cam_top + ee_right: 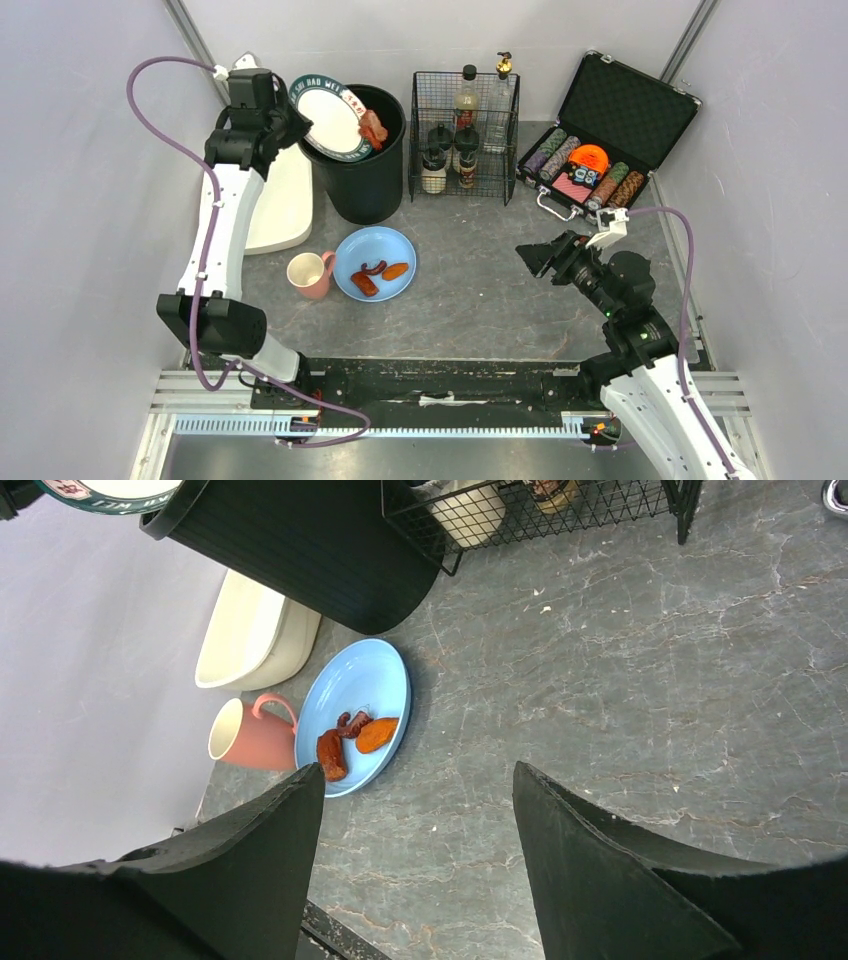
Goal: Clear the kitchen counter
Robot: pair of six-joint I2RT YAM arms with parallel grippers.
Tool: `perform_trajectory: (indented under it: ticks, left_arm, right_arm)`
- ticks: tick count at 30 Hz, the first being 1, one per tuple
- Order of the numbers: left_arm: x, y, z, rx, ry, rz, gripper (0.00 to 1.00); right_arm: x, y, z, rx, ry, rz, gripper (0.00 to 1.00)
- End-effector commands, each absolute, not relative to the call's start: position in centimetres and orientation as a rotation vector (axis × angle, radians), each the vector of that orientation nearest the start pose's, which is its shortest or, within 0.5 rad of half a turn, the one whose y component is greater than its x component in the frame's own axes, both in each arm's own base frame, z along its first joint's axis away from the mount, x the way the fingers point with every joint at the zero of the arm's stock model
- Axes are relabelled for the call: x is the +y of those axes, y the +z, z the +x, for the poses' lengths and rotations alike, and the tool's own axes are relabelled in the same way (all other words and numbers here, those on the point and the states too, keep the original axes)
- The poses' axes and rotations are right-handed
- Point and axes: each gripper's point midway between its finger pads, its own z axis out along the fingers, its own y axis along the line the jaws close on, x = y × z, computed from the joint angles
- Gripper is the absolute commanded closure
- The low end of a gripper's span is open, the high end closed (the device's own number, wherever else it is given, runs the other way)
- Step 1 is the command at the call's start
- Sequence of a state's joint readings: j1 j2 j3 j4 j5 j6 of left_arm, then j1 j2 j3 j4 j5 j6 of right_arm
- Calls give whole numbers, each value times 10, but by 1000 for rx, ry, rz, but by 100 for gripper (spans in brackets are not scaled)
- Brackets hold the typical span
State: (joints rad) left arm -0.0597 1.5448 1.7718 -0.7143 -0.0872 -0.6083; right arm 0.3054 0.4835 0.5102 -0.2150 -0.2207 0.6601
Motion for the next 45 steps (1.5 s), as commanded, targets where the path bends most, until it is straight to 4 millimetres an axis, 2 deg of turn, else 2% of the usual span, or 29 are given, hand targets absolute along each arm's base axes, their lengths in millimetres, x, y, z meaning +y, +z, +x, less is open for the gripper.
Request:
perform_trajectory:
  ticks: [1,7,12,16,25,34,45]
  left_arm:
    - [-22,399,443,1826,-191,-529,98]
    - [-18,415,433,1781,-44,-489,98]
    - [-24,426,427,1758,64,-437,98]
    - [-29,437,420,1736,67,-420,98]
    - [-21,476,387,1640,24,-438,98]
    - [0,490,329,1534,-2,-509,98]
    - [28,480,259,1460,7,-579,98]
  right_arm:
    - [139,238,229,1775,887,119,29]
    - [138,238,228,1772,885,118,28]
    - [138,237,227,1772,883,118,28]
    - [137,239,226,1767,878,116,28]
    - [136,242,225,1761,876,116,28]
    - [138,245,222,1753,896,97,28]
    - [146,242,220,1760,928,50,28]
